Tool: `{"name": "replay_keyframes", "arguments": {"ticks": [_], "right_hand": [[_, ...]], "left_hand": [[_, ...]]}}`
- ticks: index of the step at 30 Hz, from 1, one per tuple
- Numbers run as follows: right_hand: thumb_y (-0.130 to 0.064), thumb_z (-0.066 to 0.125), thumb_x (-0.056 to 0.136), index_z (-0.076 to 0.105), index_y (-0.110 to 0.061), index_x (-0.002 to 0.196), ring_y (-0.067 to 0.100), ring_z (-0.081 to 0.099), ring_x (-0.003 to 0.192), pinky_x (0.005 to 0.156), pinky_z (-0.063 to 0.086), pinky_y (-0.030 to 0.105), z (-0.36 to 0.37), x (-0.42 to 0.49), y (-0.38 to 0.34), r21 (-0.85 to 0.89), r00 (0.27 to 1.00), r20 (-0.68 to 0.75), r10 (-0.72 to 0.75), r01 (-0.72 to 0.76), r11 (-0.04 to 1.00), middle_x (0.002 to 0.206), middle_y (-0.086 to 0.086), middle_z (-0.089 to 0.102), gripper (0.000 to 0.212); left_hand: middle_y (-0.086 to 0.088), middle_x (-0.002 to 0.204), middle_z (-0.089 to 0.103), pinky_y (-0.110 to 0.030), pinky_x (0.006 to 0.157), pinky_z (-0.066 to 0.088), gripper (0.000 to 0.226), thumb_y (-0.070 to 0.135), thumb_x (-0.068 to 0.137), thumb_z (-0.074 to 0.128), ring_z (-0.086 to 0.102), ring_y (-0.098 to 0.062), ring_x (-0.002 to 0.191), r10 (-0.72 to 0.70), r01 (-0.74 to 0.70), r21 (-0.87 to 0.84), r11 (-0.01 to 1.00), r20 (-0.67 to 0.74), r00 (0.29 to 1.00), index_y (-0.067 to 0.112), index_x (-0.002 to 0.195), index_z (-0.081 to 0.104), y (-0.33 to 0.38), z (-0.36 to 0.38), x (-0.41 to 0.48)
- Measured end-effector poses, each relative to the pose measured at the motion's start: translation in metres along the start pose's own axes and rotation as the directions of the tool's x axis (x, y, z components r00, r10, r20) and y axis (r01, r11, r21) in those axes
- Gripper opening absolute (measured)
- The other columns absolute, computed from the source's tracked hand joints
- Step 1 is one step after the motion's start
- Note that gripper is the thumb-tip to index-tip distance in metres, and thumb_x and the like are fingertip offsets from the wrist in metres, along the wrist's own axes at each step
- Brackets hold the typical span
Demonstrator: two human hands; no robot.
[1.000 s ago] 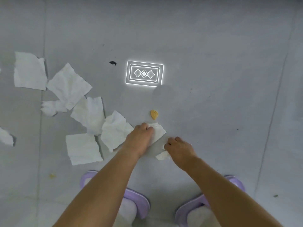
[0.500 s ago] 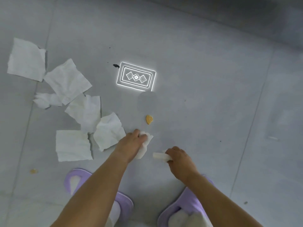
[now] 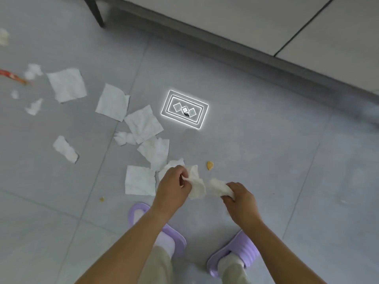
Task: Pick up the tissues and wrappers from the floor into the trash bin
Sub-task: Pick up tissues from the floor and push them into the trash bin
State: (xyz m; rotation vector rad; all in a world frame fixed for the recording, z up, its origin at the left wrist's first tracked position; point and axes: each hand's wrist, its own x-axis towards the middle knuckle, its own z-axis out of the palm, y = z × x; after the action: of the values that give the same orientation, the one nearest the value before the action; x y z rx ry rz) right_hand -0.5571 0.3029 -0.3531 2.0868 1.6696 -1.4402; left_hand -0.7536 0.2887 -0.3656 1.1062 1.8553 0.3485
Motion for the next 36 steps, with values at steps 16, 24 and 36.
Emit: {"name": "replay_keyframes", "arguments": {"ticks": [16, 24, 36], "right_hand": [[-0.015, 0.06, 0.087, 0.065, -0.009, 0.1, 0.021, 0.05, 0.074, 0.068, 0.035, 0.025, -0.058, -0.016, -0.351, -0.121, 0.941, -0.154, -0.302, 0.286, 0.951, 0.089, 0.007, 0.059, 0.016], [-0.017, 0.059, 0.086, 0.065, -0.012, 0.093, 0.018, 0.055, 0.075, 0.056, 0.031, 0.013, -0.014, 0.037, -0.48, -0.113, 0.936, -0.078, -0.344, 0.335, 0.935, 0.086, -0.001, 0.057, 0.01], [-0.02, 0.057, 0.088, 0.062, -0.009, 0.092, 0.022, 0.051, 0.078, 0.061, 0.027, 0.023, 0.043, 0.162, -0.692, -0.015, 0.944, -0.022, -0.329, 0.328, 0.944, 0.088, 0.007, 0.058, 0.013]], "left_hand": [[0.006, 0.057, 0.042, -0.023, 0.05, 0.032, 0.026, 0.026, 0.079, 0.063, 0.041, -0.008, 0.052, -0.136, 0.116, -0.075, 0.99, -0.385, 0.913, 0.018, 0.065, 0.042, 0.02, -0.392, -0.003], [0.003, 0.057, 0.044, -0.031, 0.055, 0.034, 0.015, 0.018, 0.077, 0.062, 0.044, -0.023, 0.059, -0.162, 0.121, -0.119, 0.986, -0.447, 0.88, 0.01, 0.072, 0.049, 0.013, -0.522, 0.092], [0.005, 0.064, 0.044, -0.03, 0.052, 0.036, 0.025, 0.012, 0.075, 0.062, 0.044, -0.018, 0.059, -0.192, 0.16, -0.115, 0.98, -0.387, 0.902, 0.019, 0.068, 0.038, -0.017, -0.68, 0.281]]}}
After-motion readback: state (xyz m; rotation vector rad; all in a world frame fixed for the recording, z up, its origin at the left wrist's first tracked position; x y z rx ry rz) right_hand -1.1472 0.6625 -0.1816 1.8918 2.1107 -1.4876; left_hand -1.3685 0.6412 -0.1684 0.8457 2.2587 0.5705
